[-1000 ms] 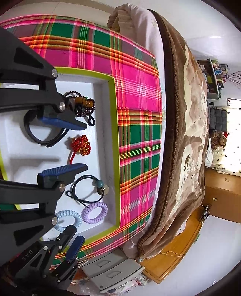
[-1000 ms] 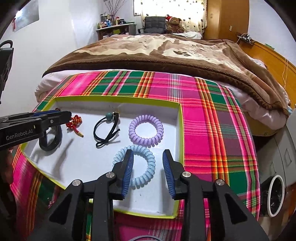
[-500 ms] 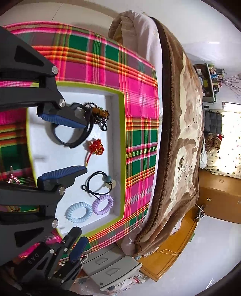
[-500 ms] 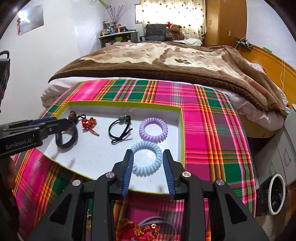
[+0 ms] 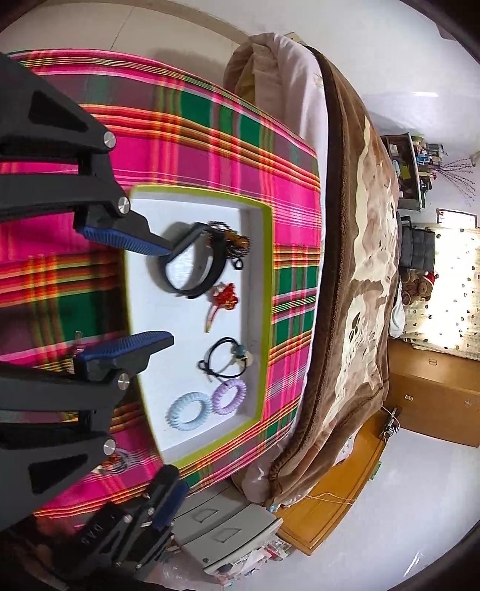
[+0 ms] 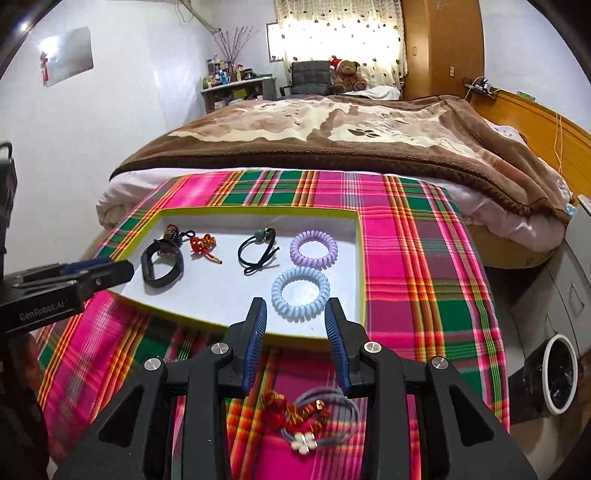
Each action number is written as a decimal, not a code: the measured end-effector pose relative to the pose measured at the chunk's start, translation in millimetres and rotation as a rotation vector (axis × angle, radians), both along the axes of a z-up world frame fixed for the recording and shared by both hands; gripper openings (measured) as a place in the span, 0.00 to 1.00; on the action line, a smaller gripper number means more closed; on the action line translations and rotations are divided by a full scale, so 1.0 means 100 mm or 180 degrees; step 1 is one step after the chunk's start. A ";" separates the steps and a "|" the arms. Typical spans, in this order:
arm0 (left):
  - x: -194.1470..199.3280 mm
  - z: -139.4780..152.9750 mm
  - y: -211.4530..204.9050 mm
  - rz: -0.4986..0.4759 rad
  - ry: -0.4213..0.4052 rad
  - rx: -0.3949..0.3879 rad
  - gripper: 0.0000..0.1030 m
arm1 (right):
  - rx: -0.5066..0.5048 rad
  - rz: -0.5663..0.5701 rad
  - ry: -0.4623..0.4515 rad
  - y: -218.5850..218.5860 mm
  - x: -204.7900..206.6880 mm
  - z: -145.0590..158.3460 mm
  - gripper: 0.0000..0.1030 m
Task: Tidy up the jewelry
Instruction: 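Withdraw both open grippers from the box toward the remaining jewelry, then grasp the red tasseled hair ornament with the right gripper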
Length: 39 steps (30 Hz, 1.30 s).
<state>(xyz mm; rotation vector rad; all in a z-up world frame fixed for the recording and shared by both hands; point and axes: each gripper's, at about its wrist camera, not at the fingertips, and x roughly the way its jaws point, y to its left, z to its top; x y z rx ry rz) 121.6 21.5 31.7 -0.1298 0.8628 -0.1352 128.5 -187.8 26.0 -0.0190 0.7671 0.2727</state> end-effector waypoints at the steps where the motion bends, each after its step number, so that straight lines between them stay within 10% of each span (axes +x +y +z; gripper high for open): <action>1: -0.05 -0.01 0.00 -0.0010 -0.0018 -0.0006 0.43 | -0.0006 0.0003 -0.0006 -0.03 -0.04 0.00 0.33; 13: -0.42 -0.18 0.06 -0.0073 -0.0001 -0.0211 0.47 | 0.0054 -0.0055 0.0080 -0.41 -0.47 -0.13 0.46; 39: -0.54 -0.44 0.17 0.0018 0.0204 -0.0236 0.47 | -0.0127 0.0475 0.0316 0.13 -0.22 -0.53 0.35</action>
